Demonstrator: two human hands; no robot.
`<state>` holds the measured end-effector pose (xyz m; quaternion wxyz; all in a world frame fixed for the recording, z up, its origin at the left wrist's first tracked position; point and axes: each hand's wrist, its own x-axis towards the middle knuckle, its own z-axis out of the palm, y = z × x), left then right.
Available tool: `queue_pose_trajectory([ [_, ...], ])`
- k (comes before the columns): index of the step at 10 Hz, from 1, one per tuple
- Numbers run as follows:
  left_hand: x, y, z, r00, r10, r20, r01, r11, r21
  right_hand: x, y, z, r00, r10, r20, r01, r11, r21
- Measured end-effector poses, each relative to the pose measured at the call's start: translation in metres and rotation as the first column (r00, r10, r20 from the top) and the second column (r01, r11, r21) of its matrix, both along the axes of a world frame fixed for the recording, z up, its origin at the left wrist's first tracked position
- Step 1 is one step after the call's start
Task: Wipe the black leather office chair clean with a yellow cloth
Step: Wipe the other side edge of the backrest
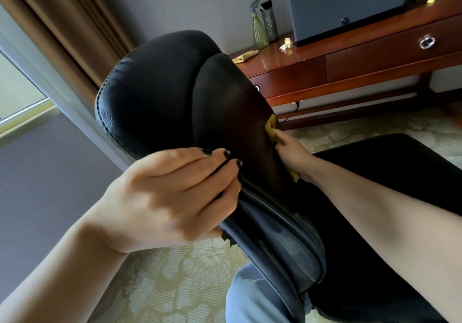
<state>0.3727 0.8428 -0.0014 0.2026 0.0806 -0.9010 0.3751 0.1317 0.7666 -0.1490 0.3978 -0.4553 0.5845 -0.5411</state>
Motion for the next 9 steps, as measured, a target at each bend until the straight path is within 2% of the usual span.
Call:
queue_pose_trajectory([
  [2, -0.003, -0.004, 0.003, 0.997, 0.018, 0.074, -0.016, 0.999, -0.03, 0.009, 0.051, -0.007, 0.997, 0.072, -0.01, -0.072, 0.996, -0.061],
  [4, 0.004, -0.004, 0.003, 0.991, 0.069, 0.113, -0.065, 0.997, -0.037, 0.021, 0.108, -0.008, 0.982, 0.136, 0.13, -0.129, 0.99, -0.059],
  [5, 0.005, -0.005, 0.002, 0.993, 0.05, 0.11, -0.046, 0.998, -0.045, 0.029, 0.134, 0.002, 0.953, 0.175, 0.247, -0.155, 0.983, -0.098],
  [6, 0.003, 0.0, 0.006, 0.991, 0.033, 0.13, -0.021, 0.995, -0.094, 0.037, 0.156, 0.009, 0.93, 0.222, 0.292, -0.183, 0.971, -0.156],
  [7, -0.001, 0.007, 0.009, 0.991, -0.007, 0.131, 0.023, 0.993, -0.119, 0.044, 0.175, 0.011, 0.944, 0.234, 0.232, -0.174, 0.952, -0.251],
  [9, 0.005, 0.008, 0.005, 0.993, 0.011, 0.116, 0.0, 0.996, -0.093, 0.046, 0.189, -0.012, 0.989, 0.08, -0.127, -0.128, 0.892, -0.434],
])
